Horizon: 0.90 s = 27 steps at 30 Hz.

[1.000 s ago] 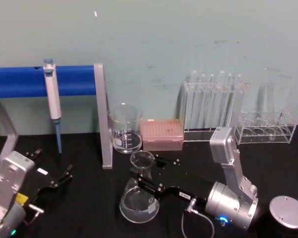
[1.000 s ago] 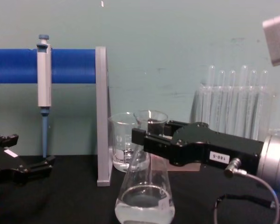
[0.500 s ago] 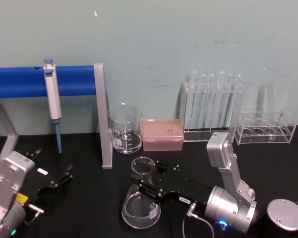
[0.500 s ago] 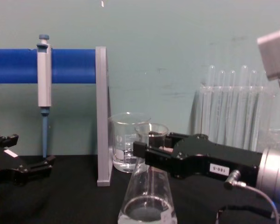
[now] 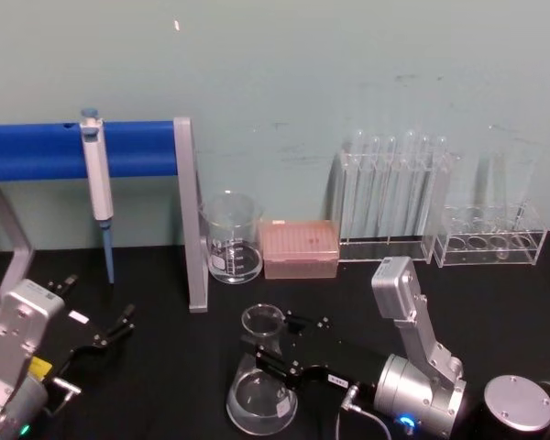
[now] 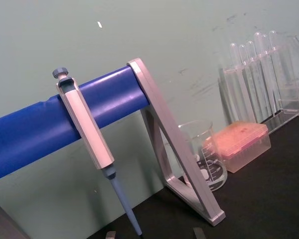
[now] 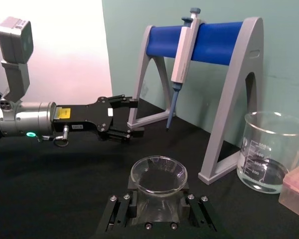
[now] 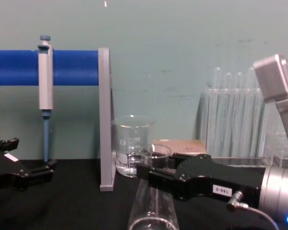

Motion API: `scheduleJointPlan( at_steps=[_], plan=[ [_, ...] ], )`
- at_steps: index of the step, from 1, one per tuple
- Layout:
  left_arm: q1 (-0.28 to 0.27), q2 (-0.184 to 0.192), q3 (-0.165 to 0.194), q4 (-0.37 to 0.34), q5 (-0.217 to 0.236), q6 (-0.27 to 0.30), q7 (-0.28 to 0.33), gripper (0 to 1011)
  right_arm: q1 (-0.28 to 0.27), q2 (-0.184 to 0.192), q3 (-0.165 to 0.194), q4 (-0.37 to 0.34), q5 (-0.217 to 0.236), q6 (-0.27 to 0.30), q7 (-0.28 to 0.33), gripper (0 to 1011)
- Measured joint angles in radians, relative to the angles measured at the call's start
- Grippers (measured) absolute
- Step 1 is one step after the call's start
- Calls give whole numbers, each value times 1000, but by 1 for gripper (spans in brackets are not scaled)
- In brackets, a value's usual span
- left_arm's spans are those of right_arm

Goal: Grasp the erlenmeyer flask with one hand, shake it three times, then place it back.

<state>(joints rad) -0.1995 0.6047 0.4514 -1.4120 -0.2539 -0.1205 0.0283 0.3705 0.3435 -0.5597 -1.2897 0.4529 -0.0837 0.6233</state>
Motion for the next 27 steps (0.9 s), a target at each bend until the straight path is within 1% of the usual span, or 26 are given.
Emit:
scheduleJointPlan(
  at_steps=[6, 27],
  plan=[
    [0, 0, 0, 0, 0, 0, 0, 1001, 2, -5, 0, 14, -1, -1, 3, 457],
    [0, 0, 0, 0, 0, 0, 0, 1001, 10, -4, -1, 19, -10, 9, 4, 457]
  ],
)
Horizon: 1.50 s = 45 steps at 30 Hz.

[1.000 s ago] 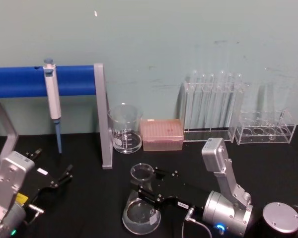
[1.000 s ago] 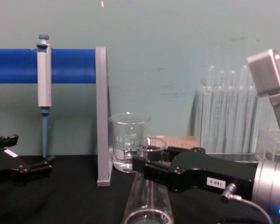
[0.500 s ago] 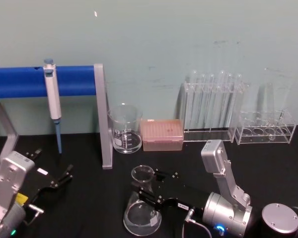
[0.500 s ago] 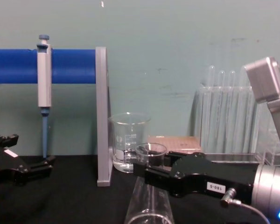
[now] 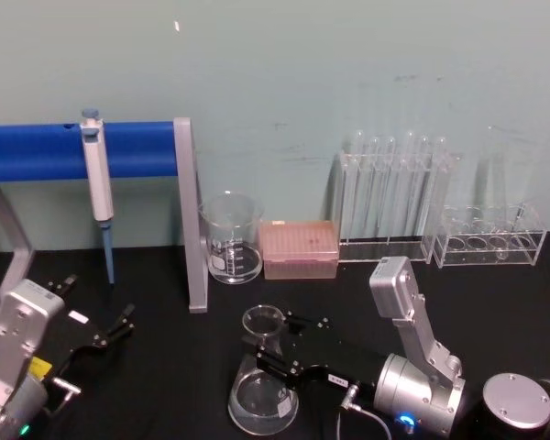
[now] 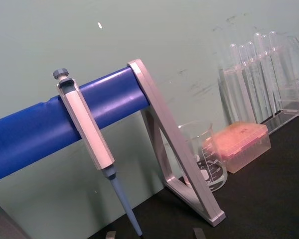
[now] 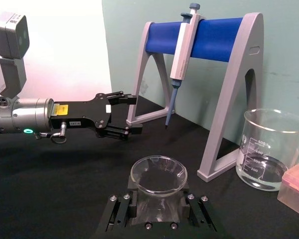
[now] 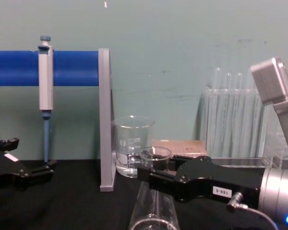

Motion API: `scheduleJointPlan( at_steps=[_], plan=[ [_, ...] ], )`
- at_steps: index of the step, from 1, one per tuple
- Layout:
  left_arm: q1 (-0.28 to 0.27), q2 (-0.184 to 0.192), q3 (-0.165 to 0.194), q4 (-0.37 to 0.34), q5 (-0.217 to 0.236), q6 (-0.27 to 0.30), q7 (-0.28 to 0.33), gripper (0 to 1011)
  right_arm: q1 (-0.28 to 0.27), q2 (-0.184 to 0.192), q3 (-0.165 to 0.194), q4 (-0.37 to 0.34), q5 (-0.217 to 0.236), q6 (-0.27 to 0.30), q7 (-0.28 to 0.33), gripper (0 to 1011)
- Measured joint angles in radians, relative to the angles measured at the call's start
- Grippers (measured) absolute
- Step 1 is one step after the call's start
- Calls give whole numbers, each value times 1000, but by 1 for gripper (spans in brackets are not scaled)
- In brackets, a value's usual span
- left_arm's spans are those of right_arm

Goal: Grasp the erlenmeyer flask with one hand, shake it three times, then place it back.

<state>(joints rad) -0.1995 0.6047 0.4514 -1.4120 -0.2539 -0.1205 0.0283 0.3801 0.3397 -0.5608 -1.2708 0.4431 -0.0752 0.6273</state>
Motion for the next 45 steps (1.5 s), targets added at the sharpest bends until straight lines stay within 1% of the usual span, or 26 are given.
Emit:
scheduleJointPlan(
  at_steps=[40, 43, 44, 45],
  plan=[
    [0, 0, 0, 0, 0, 0, 0, 1001, -3, 0, 2, -1, 2, 2, -1, 457],
    [0, 0, 0, 0, 0, 0, 0, 1001, -4, 1, 1, 1, -1, 6, -2, 511],
    [0, 0, 0, 0, 0, 0, 0, 1001, -4, 1, 1, 1, -1, 6, -2, 572],
    [0, 0, 0, 0, 0, 0, 0, 1001, -4, 1, 1, 1, -1, 6, -2, 591]
  ],
)
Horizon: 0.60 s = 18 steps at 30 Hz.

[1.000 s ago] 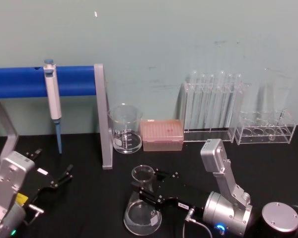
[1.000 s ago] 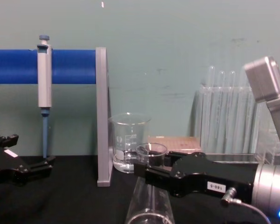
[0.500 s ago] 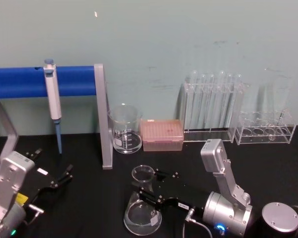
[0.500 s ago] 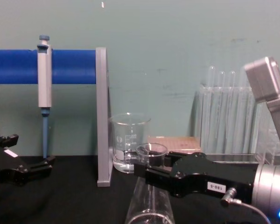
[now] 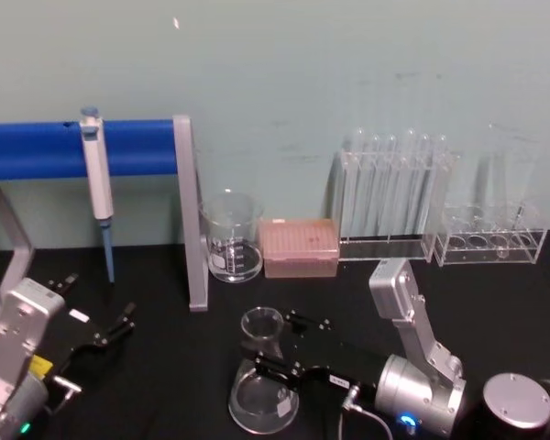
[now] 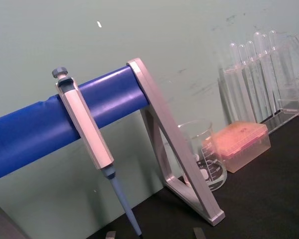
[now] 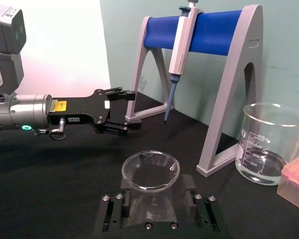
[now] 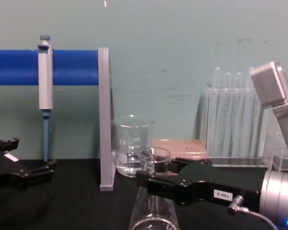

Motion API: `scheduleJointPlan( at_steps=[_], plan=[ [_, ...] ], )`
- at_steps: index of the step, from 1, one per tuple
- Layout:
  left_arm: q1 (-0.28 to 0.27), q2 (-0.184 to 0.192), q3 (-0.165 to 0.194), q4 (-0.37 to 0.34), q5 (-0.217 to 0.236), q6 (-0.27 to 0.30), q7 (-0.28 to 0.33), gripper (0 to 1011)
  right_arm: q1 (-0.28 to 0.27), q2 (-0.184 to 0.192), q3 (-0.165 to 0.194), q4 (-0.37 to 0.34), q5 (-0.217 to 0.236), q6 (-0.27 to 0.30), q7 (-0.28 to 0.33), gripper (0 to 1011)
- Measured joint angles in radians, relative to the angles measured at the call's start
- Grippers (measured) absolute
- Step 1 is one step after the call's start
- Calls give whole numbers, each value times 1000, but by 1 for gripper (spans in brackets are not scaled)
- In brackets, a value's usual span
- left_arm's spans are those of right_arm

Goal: Grasp the erlenmeyer flask with one hand, shake it three times, then place it back.

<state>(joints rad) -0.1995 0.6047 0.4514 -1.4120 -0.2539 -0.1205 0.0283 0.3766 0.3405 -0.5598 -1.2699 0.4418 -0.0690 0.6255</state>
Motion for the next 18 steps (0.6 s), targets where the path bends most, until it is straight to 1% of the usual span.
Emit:
scheduleJointPlan(
  at_steps=[1, 2, 4, 5, 7, 8, 9, 11, 15, 18],
  plan=[
    [0, 0, 0, 0, 0, 0, 0, 1001, 0, 0, 0, 0, 0, 0, 0, 604],
    [0, 0, 0, 0, 0, 0, 0, 1001, 0, 0, 0, 0, 0, 0, 0, 672],
    [0, 0, 0, 0, 0, 0, 0, 1001, 0, 0, 0, 0, 0, 0, 0, 712],
    [0, 0, 0, 0, 0, 0, 0, 1001, 0, 0, 0, 0, 1, -1, 0, 768],
    [0, 0, 0, 0, 0, 0, 0, 1001, 0, 0, 0, 0, 1, -1, 0, 798],
    [0, 0, 0, 0, 0, 0, 0, 1001, 0, -1, 0, 0, 1, -1, 0, 860],
    [0, 0, 0, 0, 0, 0, 0, 1001, 0, -1, 0, 0, 1, -1, 0, 860],
    [0, 0, 0, 0, 0, 0, 0, 1001, 0, -1, 0, 0, 1, -2, 0, 941],
    [0, 0, 0, 0, 0, 0, 0, 1001, 1, -1, 0, 0, 2, -2, 0, 1000],
    [0, 0, 0, 0, 0, 0, 0, 1001, 1, -1, 1, 0, 2, -3, 0, 1000]
  ],
)
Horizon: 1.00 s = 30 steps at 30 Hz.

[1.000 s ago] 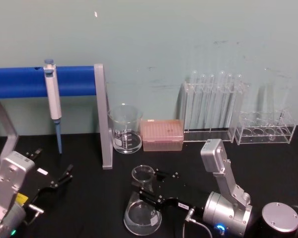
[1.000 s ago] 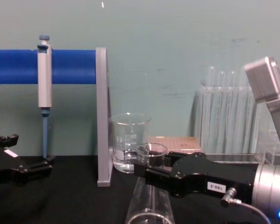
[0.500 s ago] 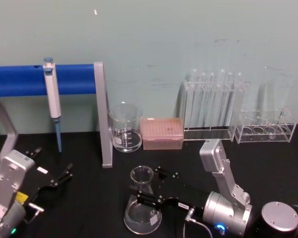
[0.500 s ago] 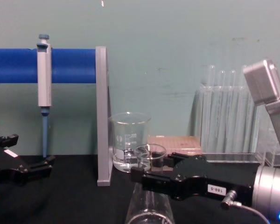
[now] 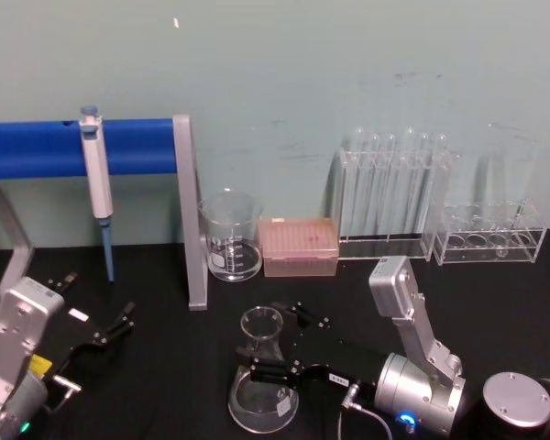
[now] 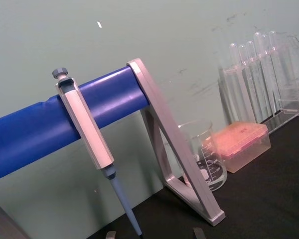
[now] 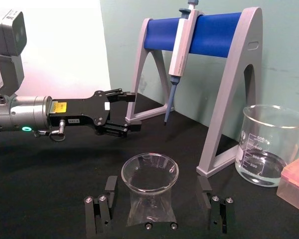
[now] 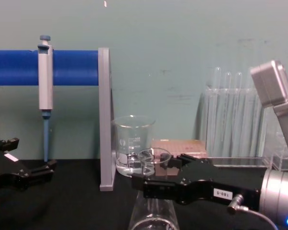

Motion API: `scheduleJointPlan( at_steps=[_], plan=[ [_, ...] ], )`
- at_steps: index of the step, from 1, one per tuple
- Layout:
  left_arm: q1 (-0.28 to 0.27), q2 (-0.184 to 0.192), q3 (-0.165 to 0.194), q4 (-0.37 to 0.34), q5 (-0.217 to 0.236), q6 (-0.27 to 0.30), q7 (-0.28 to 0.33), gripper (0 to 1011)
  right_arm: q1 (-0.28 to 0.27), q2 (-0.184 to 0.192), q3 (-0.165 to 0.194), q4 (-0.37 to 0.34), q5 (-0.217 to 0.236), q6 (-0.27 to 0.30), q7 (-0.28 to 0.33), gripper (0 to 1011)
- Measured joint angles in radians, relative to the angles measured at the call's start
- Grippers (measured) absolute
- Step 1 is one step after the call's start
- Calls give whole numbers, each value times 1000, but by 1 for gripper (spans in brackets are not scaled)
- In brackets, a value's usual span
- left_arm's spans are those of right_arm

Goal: Grasp the erlenmeyer flask with one hand, shake it three times, then place it back.

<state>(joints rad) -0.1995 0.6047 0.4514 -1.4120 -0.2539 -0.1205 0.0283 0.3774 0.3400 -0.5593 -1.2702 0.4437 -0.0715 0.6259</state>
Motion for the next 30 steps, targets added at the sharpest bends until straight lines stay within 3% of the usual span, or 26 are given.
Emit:
scheduleJointPlan(
  at_steps=[18, 30],
  plan=[
    [0, 0, 0, 0, 0, 0, 0, 1001, -6, 7, 4, -11, 14, 10, 6, 1000],
    [0, 0, 0, 0, 0, 0, 0, 1001, -70, 71, 17, -107, 55, 61, 9, 1000]
  ],
)
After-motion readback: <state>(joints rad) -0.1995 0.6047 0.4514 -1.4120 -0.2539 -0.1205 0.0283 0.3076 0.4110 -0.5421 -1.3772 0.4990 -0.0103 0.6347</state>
